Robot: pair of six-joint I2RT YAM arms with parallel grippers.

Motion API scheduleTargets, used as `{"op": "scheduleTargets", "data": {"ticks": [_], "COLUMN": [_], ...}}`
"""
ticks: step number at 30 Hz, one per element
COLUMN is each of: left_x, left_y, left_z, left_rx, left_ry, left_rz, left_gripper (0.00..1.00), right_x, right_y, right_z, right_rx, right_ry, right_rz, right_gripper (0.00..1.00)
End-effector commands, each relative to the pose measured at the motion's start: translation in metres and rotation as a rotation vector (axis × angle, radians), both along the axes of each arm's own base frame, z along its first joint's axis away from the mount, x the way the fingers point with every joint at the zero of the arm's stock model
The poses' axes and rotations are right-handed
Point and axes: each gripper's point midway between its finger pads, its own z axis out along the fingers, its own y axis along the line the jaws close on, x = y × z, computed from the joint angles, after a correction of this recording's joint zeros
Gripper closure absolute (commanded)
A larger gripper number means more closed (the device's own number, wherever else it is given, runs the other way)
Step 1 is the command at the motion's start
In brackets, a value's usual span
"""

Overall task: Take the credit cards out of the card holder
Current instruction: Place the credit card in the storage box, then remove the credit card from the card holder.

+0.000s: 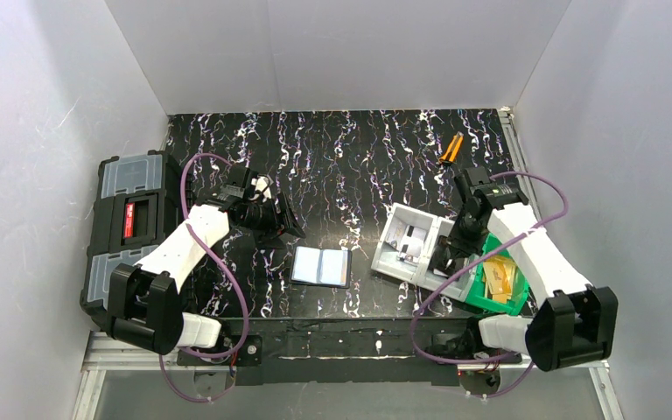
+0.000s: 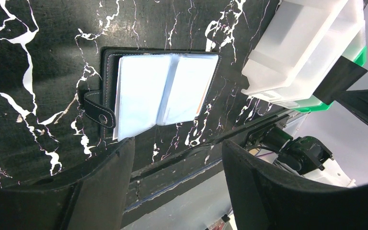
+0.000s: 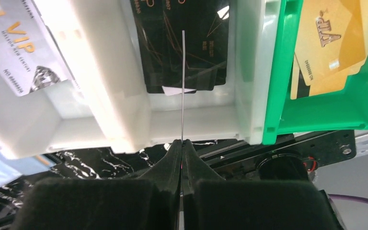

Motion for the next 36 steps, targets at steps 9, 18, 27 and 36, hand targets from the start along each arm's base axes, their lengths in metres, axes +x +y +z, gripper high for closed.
{"op": "scheduleTargets", "data": {"ticks": [9,18,27,36], "left_x": [-0.005,-0.014,-0.019,-0.021], "left_y": [-0.001,-0.035,-0.066,-0.079], "left_z": [0.009,-0.010,-0.052,-0.077], "left_rx": [-0.003,0.133,0.429,0.638], "left_ry": [-0.011,-0.015,-0.055,-0.105], "left_rz": [-0.025,-0.158,-0.307,-0.402], "left_gripper": [0.33,0.34,0.41,0.43], "right_x": [0.032,0.056,0.067,0.066], "right_y": [0.004,0.051,0.074,0.087], "right_z": [0.018,0.066,0.067,0.058], "right_rx": [0.002,0.220,0.305,0.355], "right_ry": [-0.062,-0.204,-0.245,-0.245], "right_rz": [0.072,0.148,0.190,0.229], "right_gripper": [0.25,0.19,0.19,0.18]}}
